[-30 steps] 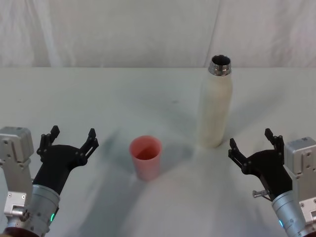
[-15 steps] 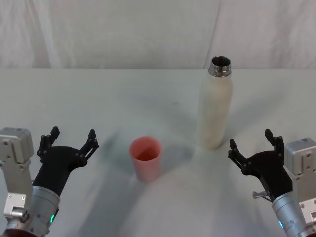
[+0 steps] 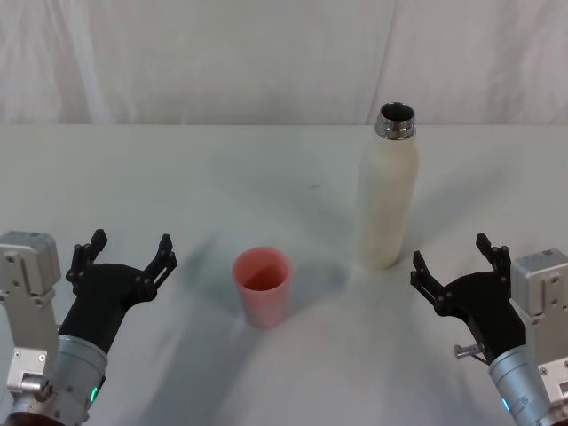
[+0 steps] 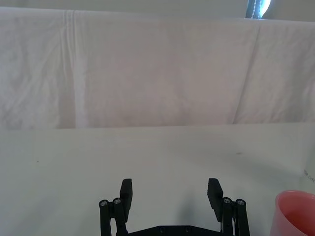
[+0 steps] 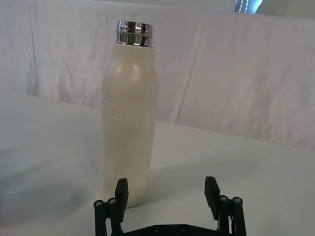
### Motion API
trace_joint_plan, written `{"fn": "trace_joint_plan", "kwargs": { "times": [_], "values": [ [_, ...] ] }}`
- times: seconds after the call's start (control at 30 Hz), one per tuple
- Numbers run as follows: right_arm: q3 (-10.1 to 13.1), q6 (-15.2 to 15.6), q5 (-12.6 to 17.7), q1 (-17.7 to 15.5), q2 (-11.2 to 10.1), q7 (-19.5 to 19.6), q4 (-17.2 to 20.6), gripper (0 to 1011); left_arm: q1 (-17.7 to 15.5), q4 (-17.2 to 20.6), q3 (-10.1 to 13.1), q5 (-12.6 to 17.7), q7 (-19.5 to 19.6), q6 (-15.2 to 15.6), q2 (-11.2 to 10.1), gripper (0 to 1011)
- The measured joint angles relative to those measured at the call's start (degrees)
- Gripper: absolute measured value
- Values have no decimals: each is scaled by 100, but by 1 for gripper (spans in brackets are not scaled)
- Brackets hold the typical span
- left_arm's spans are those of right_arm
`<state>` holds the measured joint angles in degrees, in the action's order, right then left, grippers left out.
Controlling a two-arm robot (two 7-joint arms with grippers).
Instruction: Grasp the thermos with one hand and pour water into the cup lid.
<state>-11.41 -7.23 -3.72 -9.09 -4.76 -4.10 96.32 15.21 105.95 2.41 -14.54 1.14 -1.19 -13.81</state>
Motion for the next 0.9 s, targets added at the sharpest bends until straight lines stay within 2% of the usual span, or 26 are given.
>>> {"fn": "trace_joint_plan", "kwargs": {
  "times": [0.9],
  "values": [
    [-2,1,3,0,-1,1,0,1000,0,0,0,0,0,0,0,1001]
  ]
}}
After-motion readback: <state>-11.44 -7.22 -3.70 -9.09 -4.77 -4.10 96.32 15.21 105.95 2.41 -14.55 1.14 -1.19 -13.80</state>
